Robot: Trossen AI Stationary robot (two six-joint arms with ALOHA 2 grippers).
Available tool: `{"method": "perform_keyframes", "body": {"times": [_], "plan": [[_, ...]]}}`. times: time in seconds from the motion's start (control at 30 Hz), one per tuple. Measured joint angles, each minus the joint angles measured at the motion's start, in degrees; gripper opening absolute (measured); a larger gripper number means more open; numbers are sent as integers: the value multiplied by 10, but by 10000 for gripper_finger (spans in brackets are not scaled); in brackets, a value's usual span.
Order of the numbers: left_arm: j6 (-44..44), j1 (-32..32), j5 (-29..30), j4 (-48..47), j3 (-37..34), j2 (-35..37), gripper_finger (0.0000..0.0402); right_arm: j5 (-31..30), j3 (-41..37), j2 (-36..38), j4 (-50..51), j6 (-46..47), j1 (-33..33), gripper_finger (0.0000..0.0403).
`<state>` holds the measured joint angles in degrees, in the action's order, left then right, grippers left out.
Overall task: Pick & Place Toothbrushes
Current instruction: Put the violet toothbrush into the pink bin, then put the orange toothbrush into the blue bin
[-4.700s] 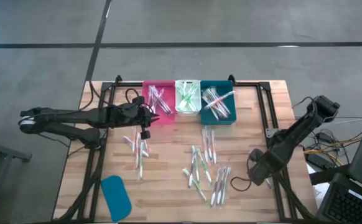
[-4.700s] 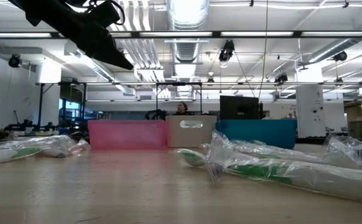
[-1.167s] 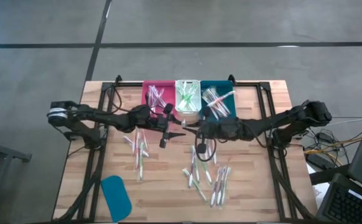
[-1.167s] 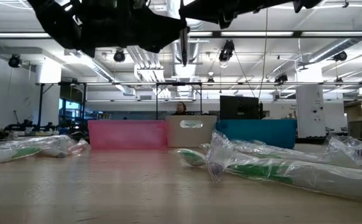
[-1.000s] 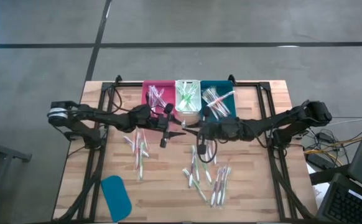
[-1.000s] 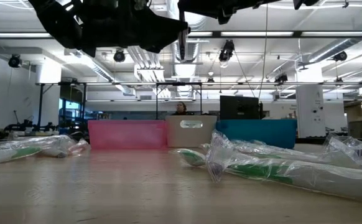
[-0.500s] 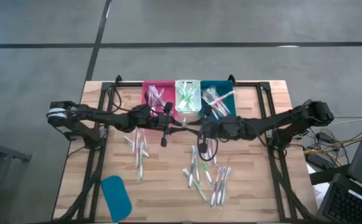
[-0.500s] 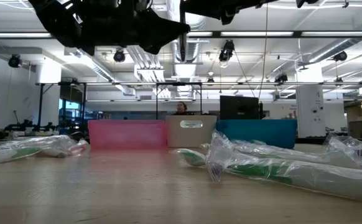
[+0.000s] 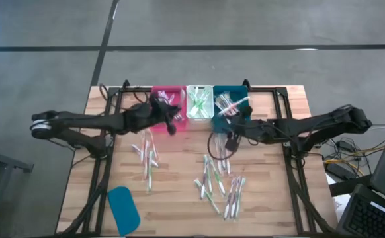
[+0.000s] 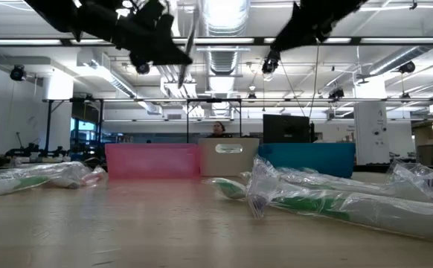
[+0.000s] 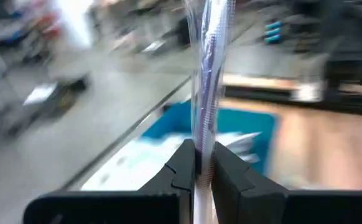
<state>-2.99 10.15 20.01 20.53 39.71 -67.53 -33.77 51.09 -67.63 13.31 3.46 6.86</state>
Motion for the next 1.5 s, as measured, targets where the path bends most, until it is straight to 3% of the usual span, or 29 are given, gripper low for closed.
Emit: {"method": "perform_keyframes", "body": {"times": [0.23,0.37,0.57,1.03,1.13,1.33,1.5], "plan": [[164,131,11,-263,78,-8,28,-24,-4,23,88,69,-48,233],[208,193,-20,-342,119,-50,28,-24,-6,23,90,69,-70,246],[258,261,-116,-366,141,-120,28,-21,-7,15,90,71,-78,260],[301,272,-152,-425,141,-226,29,-17,-19,15,105,86,-78,277],[301,272,-154,-434,140,-227,49,-17,-20,15,105,86,-78,280],[302,273,-155,-442,141,-218,135,-17,-21,15,105,86,-78,286],[242,273,-184,-493,164,-193,189,-17,-21,15,105,86,-78,292]]}}
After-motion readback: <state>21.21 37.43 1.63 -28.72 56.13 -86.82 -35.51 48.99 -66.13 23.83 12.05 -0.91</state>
